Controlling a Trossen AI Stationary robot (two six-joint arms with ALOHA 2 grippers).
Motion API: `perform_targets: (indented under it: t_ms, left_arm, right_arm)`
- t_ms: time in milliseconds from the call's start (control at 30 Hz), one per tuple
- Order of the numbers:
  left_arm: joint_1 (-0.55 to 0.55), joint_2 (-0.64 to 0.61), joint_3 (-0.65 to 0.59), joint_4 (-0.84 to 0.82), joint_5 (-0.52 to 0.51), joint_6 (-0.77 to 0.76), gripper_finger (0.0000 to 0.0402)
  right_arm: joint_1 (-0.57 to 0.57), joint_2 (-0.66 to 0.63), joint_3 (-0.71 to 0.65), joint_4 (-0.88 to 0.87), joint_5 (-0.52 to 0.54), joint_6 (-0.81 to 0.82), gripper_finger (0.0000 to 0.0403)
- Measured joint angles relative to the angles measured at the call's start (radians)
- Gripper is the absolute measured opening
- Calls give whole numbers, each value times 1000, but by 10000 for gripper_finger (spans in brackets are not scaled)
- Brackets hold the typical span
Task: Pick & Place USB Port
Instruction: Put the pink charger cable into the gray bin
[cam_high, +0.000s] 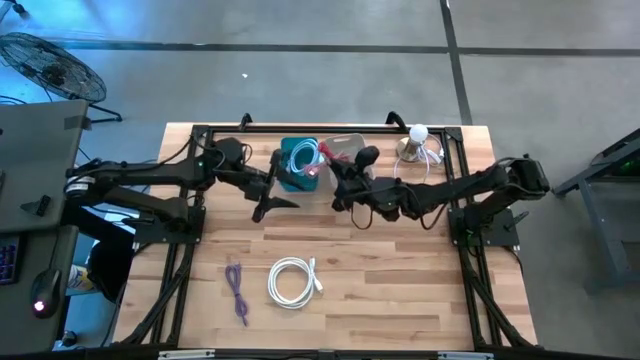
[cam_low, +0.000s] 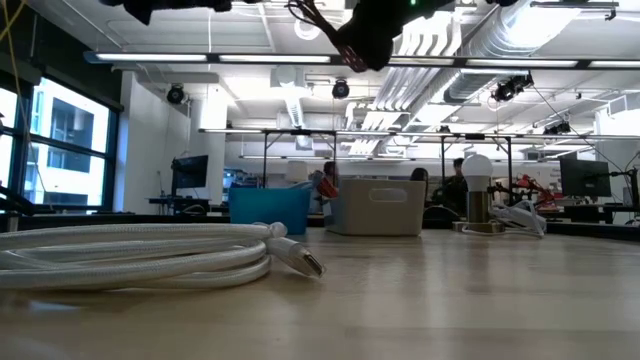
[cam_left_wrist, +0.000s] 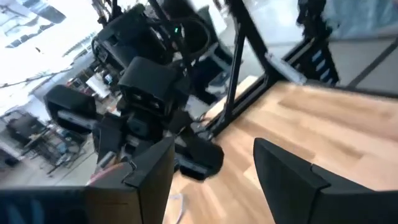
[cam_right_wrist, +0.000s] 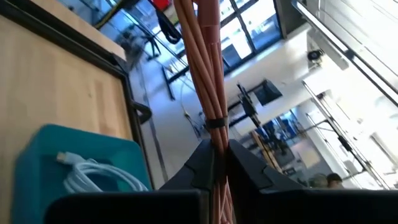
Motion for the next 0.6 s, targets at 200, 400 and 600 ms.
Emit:
perform_targets:
  t_ms: [200,400,600]
  left_arm:
    - [-8,-88,0,-163,-15,78,215]
    - [-10,-166,0,-322,-38,108,215]
    - [-50,-193,0,-401,-86,124,215]
  right_arm:
    - [-86,-6,0,-58,-50,59,17]
    - [-245,-58,-1,-217,-248,287,17]
    - [-401,-102,-1,-307,-469,441,17]
